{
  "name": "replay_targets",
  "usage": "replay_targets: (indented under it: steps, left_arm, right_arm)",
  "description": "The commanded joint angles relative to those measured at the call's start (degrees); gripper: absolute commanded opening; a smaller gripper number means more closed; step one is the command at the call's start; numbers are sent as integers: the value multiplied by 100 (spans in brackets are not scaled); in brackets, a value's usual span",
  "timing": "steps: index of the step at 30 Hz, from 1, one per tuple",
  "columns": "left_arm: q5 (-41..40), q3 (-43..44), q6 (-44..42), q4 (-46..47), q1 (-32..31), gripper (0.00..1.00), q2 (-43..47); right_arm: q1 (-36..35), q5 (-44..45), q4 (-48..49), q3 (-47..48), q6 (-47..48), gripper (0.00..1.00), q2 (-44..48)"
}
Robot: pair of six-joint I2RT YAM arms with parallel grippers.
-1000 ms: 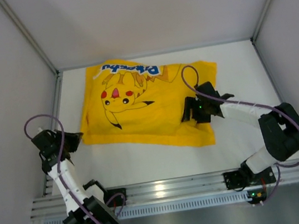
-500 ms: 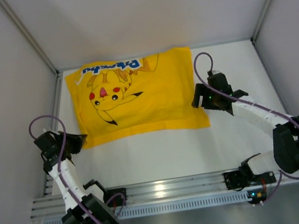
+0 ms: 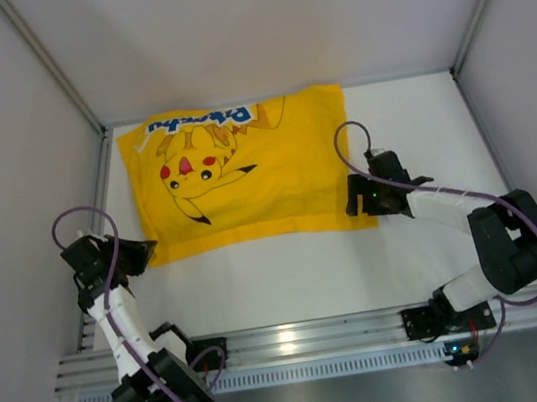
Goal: Remove the pillowcase from the pillow
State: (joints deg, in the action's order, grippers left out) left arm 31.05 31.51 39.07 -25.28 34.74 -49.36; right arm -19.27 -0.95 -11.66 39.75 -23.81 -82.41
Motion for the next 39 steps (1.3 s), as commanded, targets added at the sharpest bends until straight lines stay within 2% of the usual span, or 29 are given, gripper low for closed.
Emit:
replay_targets:
  steps: [1, 3, 9, 12, 13, 16, 21, 27, 33, 39]
  left_arm:
    - [191, 31, 30, 67, 33, 0, 120]
    - [191, 31, 31, 76, 33, 0, 164]
    - [331, 48, 74, 76, 33, 0, 173]
    - [428, 40, 92, 76, 24, 0, 234]
    - [481, 40, 118, 76, 33, 0, 252]
    - [639, 48, 180, 76, 33, 0, 339]
    - [1340, 259, 496, 67, 24, 0, 655]
    - [1852, 865, 1058, 32, -64, 0, 964]
    - [2072, 1735, 1357, 32, -257, 0, 937]
    - [2054, 3123, 1402, 40, -310, 0, 639]
  right_arm:
    - [-182, -247, 752, 42, 184, 81, -292]
    - [-191, -344, 797, 138, 0, 80, -502]
    - [-542, -257, 841, 262, -343, 68, -777]
    - [-753, 50, 806, 25, -562, 47, -523]
    - [-841, 69, 814, -141, -685, 29, -400]
    - [-921, 358, 745, -493, -949, 0, 215]
    - [-947, 885, -18, -565, -1020, 0, 1601]
    - [-939, 1167, -670, 32, -669, 0, 3009]
    - [-939, 1106, -1584, 964, -414, 0, 3862]
    - [-939, 1132, -2156, 1641, -265, 0, 4127]
